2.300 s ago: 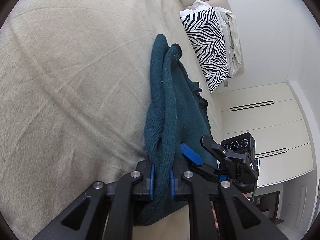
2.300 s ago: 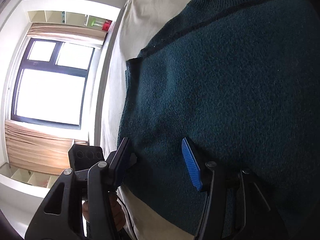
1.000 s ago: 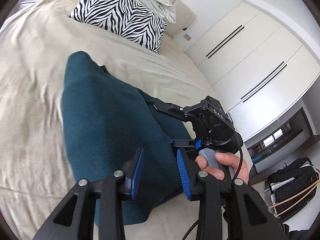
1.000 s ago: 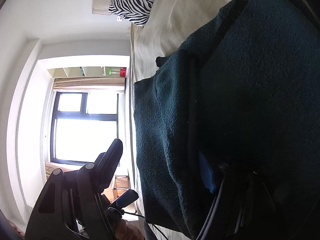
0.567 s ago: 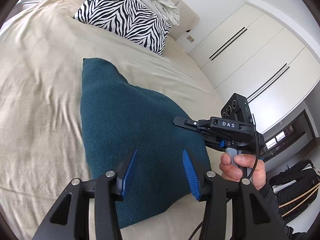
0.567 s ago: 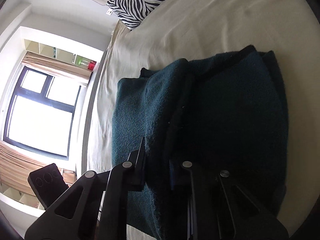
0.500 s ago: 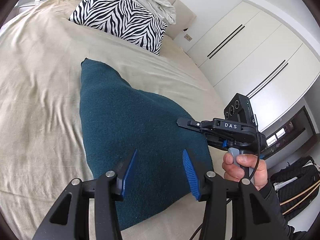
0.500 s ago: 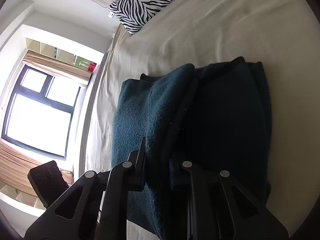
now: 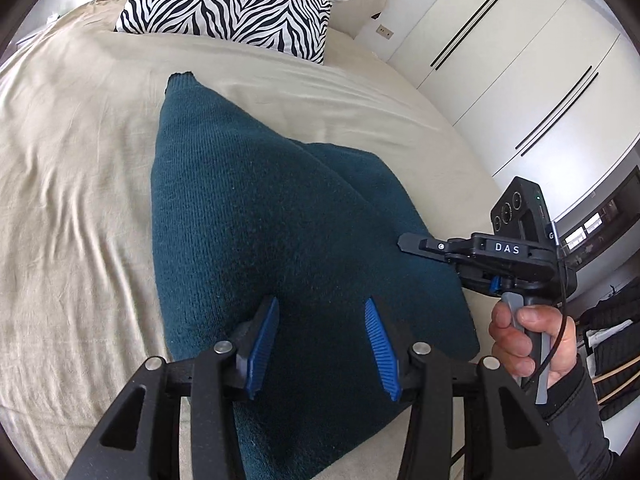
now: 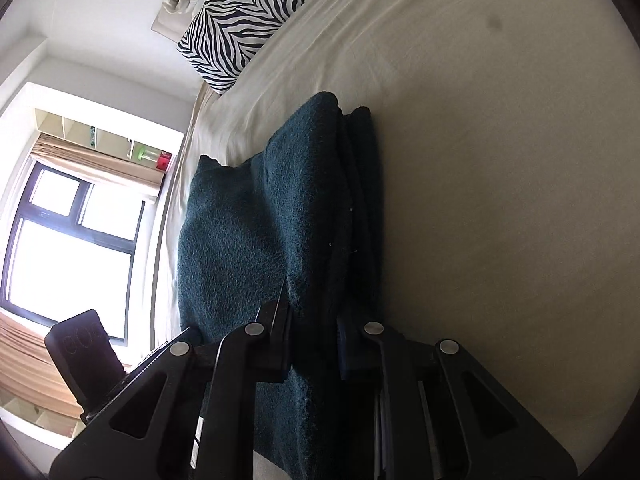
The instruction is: Fold small clothes
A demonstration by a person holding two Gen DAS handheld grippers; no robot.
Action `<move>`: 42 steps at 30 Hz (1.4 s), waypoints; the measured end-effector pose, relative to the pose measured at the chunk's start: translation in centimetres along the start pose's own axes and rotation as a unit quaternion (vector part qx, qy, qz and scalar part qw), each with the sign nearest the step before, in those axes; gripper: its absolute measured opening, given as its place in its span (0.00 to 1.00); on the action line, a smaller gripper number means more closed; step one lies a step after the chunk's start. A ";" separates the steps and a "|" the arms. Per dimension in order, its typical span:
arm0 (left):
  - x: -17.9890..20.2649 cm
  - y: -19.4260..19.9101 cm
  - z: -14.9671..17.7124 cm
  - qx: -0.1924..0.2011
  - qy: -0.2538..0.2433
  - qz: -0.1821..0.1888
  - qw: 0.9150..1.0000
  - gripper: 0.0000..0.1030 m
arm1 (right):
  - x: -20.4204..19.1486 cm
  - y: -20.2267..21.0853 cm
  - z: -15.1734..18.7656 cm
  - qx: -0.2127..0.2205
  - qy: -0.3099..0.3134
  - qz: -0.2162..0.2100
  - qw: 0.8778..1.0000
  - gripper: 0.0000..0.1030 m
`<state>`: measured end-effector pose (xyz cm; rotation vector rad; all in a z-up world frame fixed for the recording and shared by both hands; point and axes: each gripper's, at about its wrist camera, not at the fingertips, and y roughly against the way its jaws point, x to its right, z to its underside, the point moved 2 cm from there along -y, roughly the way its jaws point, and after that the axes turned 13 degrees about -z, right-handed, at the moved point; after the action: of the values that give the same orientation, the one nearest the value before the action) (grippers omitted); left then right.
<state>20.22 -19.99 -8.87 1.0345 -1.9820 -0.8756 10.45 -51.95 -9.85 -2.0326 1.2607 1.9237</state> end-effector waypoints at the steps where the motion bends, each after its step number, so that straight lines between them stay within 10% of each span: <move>1: 0.0 0.1 0.0 0.001 0.001 0.001 1.000 0.47 | -0.1 -0.2 0.0 0.001 0.002 0.001 1.000 0.14; 16: 0.7 -1.2 -1.3 0.029 -0.039 -0.034 0.998 0.46 | 1.6 -0.3 -0.8 0.002 -0.031 -0.028 0.999 0.16; 21: 0.5 0.8 -3.8 0.086 -0.042 -0.052 0.994 0.47 | -0.9 2.3 -1.3 0.032 -0.007 0.043 0.999 0.24; 28: -1.7 -4.8 -8.7 0.033 -0.019 -0.069 0.997 0.46 | -6.6 -1.6 -5.5 0.018 0.063 0.001 0.998 0.25; 33: -1.4 -7.0 -8.7 0.037 -0.053 -0.102 0.993 0.47 | -3.1 -7.0 -7.9 -0.005 0.019 0.036 0.999 0.18; 42: -1.0 -3.3 -7.9 0.052 -0.035 -0.103 0.993 0.42 | -2.9 -3.1 -5.9 0.038 0.013 0.008 0.999 0.13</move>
<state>28.47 -22.48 -7.84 1.3029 -2.0230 -0.9376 17.35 -51.77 -7.50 -2.0225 1.3380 1.8322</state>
